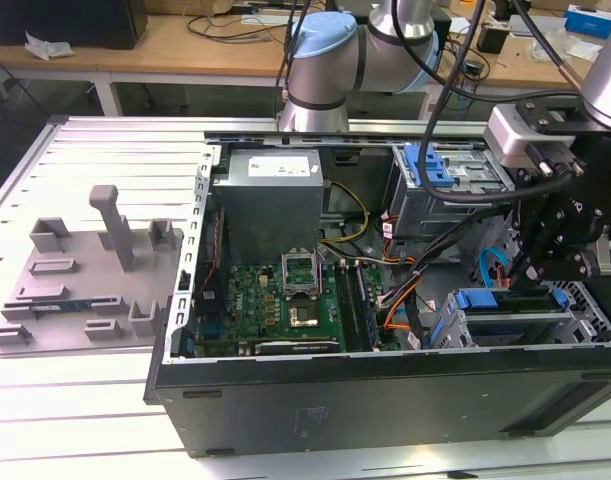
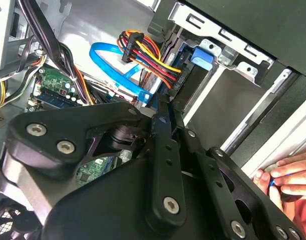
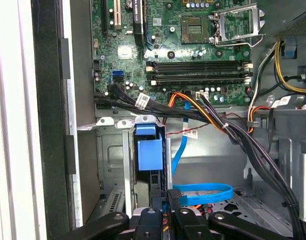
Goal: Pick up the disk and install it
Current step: 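Insert the second disk wire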
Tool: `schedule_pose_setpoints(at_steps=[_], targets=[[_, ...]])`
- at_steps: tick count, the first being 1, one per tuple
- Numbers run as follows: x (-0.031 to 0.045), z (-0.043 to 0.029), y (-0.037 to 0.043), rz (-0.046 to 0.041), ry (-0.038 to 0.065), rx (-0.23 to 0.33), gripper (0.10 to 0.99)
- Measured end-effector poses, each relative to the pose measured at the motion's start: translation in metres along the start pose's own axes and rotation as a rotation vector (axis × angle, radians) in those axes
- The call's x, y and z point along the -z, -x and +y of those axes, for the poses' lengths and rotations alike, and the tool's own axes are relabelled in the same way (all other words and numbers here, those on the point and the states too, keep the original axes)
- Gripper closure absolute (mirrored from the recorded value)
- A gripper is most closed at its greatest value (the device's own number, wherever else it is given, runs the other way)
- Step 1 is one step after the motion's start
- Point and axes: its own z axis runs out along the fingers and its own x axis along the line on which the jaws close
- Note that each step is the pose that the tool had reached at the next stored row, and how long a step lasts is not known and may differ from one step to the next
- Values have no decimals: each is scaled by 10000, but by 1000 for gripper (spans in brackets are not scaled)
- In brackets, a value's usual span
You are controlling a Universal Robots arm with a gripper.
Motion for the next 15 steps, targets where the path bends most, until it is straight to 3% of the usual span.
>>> schedule_pose_setpoints(at_steps=[15], targets=[[-26, -14, -14, 1, 0, 0, 925]])
